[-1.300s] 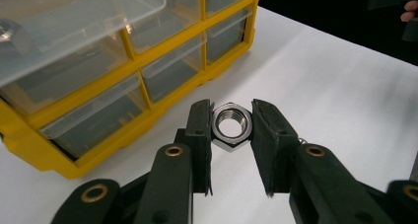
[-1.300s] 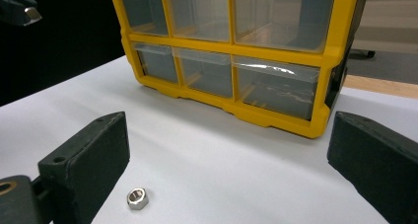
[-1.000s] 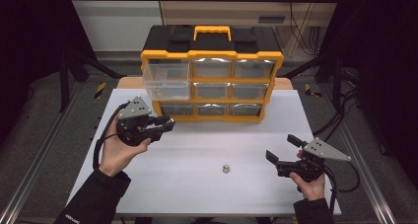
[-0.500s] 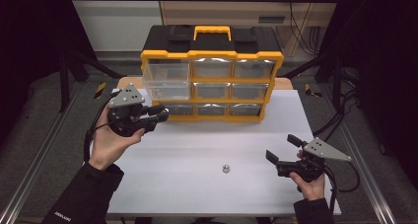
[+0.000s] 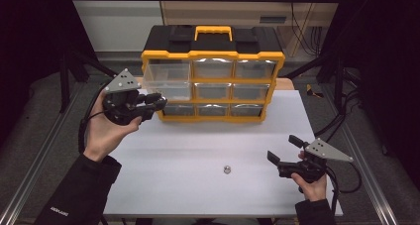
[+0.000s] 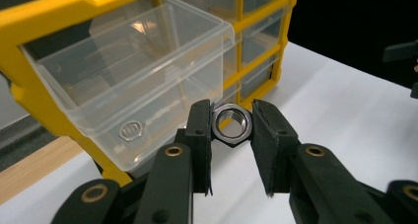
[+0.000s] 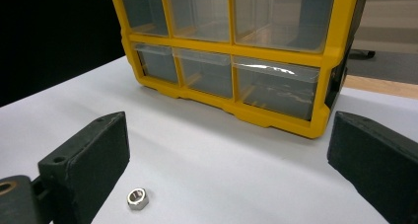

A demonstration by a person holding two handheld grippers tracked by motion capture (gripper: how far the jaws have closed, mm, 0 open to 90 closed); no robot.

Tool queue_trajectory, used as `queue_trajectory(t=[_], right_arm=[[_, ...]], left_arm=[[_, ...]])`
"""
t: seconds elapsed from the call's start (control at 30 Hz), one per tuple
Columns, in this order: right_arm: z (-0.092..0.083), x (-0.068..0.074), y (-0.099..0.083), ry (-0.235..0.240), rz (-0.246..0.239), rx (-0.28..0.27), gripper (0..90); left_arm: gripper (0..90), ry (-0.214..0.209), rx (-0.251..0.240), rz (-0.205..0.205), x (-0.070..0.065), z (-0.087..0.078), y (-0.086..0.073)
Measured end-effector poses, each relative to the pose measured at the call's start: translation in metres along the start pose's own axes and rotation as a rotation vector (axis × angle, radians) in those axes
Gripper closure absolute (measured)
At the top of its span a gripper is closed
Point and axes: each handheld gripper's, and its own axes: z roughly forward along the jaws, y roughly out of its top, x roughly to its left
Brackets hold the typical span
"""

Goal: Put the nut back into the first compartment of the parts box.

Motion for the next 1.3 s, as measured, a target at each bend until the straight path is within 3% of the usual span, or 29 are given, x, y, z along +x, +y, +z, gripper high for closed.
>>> queue_trajectory(t=[0.77, 1.3], right_arm=[[0.000, 0.000, 0.000, -0.001, 0.001, 0.000, 3.0], [-0.001, 0.000, 0.000, 0.004, 0.000, 0.001, 3.0]], left_arm=[[69.3, 0.050, -0.036, -0.022, 0.013, -0.006, 0.032], [69.3, 0.099, -0.023, -0.024, 0.020, 0.014, 0.048]])
